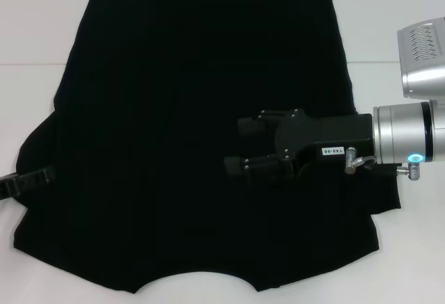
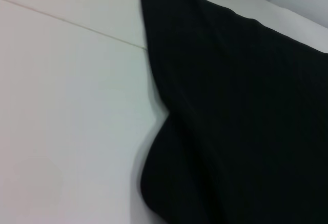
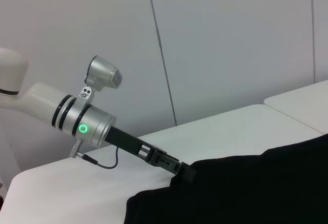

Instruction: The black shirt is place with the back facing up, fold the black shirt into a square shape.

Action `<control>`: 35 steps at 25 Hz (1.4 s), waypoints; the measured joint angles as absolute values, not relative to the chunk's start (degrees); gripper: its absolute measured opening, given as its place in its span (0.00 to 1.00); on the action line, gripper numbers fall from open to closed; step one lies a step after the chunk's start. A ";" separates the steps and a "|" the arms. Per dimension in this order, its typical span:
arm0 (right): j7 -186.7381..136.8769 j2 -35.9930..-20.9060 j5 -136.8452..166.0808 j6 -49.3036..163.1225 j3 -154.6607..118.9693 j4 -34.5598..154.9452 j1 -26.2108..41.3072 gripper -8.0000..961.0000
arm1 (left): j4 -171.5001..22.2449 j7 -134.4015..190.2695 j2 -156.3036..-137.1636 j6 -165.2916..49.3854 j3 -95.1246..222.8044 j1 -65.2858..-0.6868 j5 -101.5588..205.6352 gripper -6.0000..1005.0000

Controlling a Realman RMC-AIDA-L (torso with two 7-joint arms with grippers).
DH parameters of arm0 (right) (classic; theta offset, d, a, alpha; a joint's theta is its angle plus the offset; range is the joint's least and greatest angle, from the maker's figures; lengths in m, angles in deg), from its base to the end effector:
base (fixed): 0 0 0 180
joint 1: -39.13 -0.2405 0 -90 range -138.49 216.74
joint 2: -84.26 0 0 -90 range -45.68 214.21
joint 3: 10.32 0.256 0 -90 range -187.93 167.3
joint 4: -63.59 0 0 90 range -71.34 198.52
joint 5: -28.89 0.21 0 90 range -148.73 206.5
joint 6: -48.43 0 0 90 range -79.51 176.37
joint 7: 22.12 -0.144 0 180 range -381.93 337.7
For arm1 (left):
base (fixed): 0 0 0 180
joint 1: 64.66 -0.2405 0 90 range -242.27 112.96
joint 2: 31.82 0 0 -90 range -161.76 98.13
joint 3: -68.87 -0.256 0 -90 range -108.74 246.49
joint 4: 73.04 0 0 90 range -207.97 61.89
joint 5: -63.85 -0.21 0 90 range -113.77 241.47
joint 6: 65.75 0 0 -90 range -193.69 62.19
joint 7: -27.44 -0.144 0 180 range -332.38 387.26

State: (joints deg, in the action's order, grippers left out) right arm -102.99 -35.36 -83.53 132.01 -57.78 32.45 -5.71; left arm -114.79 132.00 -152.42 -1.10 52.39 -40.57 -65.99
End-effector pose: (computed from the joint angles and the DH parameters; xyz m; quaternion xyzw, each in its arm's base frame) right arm 0.1774 0.3755 -0.0391 -0.9616 0.1410 0.2273 0.0609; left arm -0.3909 0.3166 0.0523 -0.7220 -0.5508 -0.1871 0.3745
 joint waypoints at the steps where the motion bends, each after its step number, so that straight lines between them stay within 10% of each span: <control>1: -102.99 -35.35 -83.53 132.01 -57.78 32.44 -5.73 0.95 | -114.79 131.94 -152.46 -0.94 52.28 -40.55 -66.00 0.83; 24: -103.06 -35.35 -82.73 132.58 -57.77 32.48 -5.34 0.95 | -115.05 132.31 -152.25 -1.26 52.58 -39.96 -66.76 0.59; 35: -105.60 -35.11 -82.16 132.72 -57.78 32.05 -5.27 0.95 | -114.85 134.75 -152.23 -2.10 52.58 -39.57 -66.66 0.10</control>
